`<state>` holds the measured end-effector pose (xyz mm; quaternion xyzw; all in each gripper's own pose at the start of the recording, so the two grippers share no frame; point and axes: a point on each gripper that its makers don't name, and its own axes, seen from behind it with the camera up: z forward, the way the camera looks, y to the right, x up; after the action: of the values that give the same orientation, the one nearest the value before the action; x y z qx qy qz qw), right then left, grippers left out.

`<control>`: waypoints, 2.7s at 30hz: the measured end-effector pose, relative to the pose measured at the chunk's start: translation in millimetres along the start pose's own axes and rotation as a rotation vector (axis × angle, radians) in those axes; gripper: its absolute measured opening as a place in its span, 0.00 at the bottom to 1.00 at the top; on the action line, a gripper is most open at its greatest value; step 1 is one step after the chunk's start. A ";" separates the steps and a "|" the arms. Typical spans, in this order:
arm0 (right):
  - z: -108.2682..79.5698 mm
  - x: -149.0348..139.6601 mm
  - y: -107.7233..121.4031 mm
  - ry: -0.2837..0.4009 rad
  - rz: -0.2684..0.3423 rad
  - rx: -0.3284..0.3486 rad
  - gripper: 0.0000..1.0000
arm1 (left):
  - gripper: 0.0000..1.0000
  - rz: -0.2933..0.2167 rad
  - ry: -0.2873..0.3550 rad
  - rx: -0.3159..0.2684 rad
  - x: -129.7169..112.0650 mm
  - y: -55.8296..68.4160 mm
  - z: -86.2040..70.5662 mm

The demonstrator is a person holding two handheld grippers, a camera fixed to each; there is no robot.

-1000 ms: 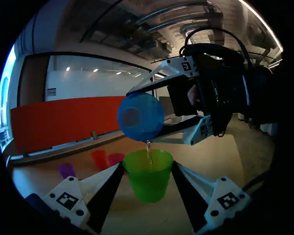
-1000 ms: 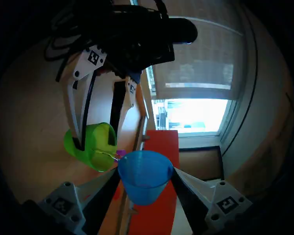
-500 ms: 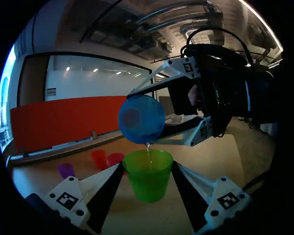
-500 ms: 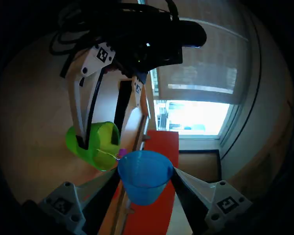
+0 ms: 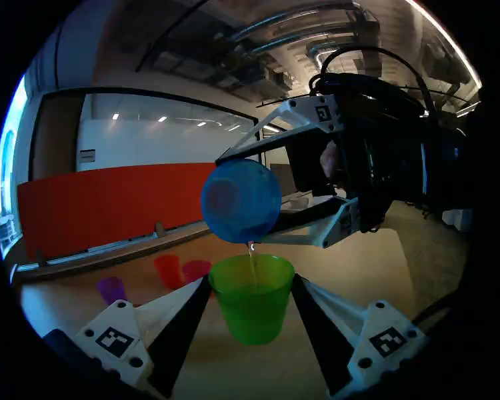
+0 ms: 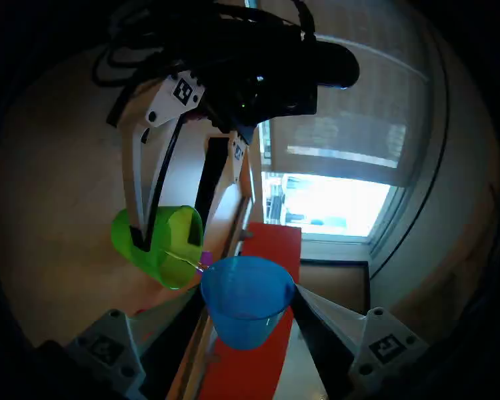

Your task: Pour water

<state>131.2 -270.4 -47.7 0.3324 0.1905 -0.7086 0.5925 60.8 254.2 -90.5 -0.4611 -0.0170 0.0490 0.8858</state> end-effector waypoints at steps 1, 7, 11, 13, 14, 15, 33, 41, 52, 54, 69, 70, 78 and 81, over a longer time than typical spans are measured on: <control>0.1 0.2 -0.4 -0.001 -0.007 0.000 0.91 | 0.87 0.001 0.000 0.000 0.1 0.1 0.2; 0.5 1.6 -2.4 -0.002 -0.039 -0.001 0.91 | 0.87 0.001 0.000 -0.002 0.5 0.4 0.9; 0.3 3.0 -2.8 0.001 -0.043 0.000 0.91 | 0.87 0.002 -0.002 -0.002 -0.1 0.8 0.9; 0.4 3.1 -2.5 0.002 -0.042 0.000 0.91 | 0.87 0.002 -0.002 -0.002 -0.2 1.0 1.0; 0.4 3.1 -2.4 0.003 -0.042 0.000 0.91 | 0.87 0.002 -0.002 -0.002 -0.2 1.1 1.0; 0.5 2.9 -2.1 0.004 -0.041 -0.001 0.91 | 0.87 0.002 -0.003 -0.002 -0.2 1.2 1.0; 12.6 -22.9 1.3 0.021 0.353 -0.045 0.91 | 0.87 -0.004 -0.009 0.008 -1.9 -3.6 0.4; 7.9 -35.3 -2.9 0.029 0.672 -0.076 0.92 | 0.87 -0.005 -0.010 0.019 -1.4 -8.0 -0.7; 2.3 -43.0 -25.8 0.036 1.175 -0.058 0.91 | 0.87 -0.009 -0.012 0.029 -1.6 -11.7 -1.3; 1.9 -44.8 -27.8 0.040 1.243 -0.059 0.91 | 0.87 -0.009 -0.012 0.029 -1.1 -12.0 -1.4; 2.7 -51.3 -40.6 0.037 1.571 -0.033 0.91 | 0.87 -0.020 -0.008 0.050 1.2 -21.4 -4.4; 2.5 -53.1 -41.9 0.030 1.567 -0.036 0.91 | 0.87 -0.019 -0.011 0.052 0.4 -22.4 -4.7; 3.8 -63.1 -57.4 -0.005 1.552 -0.039 0.91 | 0.87 -0.026 -0.029 0.069 -7.8 -31.5 -5.9; 5.0 -67.3 -65.3 -0.020 1.552 -0.034 0.91 | 0.87 -0.029 -0.044 0.075 -14.0 -36.3 -6.9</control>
<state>72.1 -211.0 -5.4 0.3550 -0.0915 -0.0907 0.9260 50.0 226.4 -64.5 -0.4259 -0.0414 0.0468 0.9026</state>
